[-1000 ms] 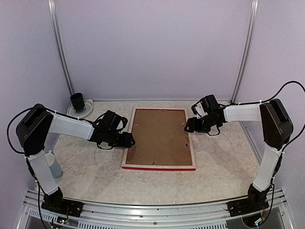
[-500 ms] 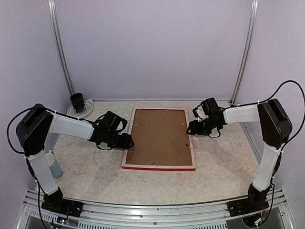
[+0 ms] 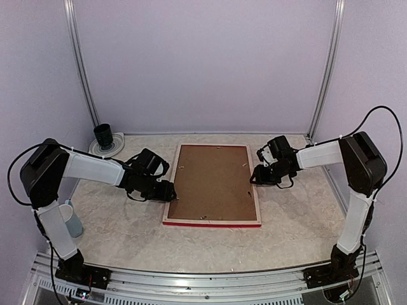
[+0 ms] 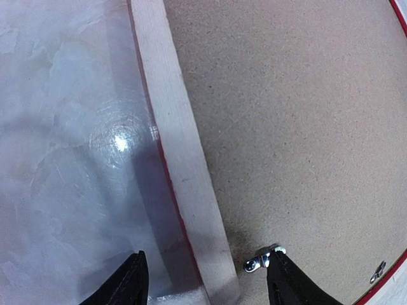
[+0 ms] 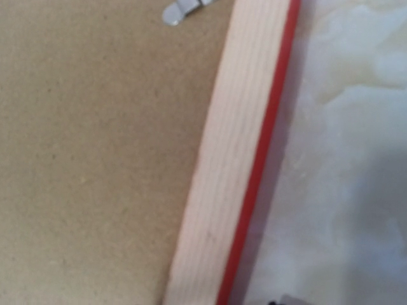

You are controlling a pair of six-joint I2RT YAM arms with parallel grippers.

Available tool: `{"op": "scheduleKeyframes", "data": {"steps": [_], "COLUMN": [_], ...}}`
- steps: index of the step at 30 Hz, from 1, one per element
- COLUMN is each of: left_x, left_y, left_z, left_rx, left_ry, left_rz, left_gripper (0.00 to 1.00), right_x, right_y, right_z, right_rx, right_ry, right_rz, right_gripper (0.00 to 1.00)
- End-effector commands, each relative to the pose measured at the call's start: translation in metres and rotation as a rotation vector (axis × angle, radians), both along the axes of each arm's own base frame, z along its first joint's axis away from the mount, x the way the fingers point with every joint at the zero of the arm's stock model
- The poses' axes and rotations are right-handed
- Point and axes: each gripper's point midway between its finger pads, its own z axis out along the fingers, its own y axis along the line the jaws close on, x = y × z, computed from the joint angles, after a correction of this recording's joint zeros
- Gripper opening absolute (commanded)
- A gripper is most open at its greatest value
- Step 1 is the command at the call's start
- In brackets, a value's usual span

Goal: Put the photo into the frame
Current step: Press the fastener onto the backboard.

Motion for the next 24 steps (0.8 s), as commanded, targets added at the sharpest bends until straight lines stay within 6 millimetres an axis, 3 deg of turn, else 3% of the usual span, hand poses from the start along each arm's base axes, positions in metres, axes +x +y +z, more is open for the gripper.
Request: {"op": "scheduleKeyframes", "data": {"steps": [1, 19, 24], "left_x": [0.0009, 0.0003, -0.0025], "left_y": [-0.0067, -0.0128, -0.0139], "left_z": [0.0076, 0.0102, 0.0027], "left_rx": [0.004, 0.042, 0.060], "left_ry": [-0.005, 0.010, 0.032], "left_rz": [-0.030, -0.074, -0.082], "left_gripper": [0.63, 0.61, 0.60], "right_x": [0.0012, -0.0028, -0.0031], "right_y": [-0.0007, 0.0012, 0.0020], "right_z": [-0.0068, -0.0110, -0.0114], "right_rx": [0.021, 0.051, 0.056], "right_ry": [0.002, 0.013, 0.015], "right_rz": [-0.014, -0.024, -0.024], "right_gripper": [0.41, 0.35, 0.35]}}
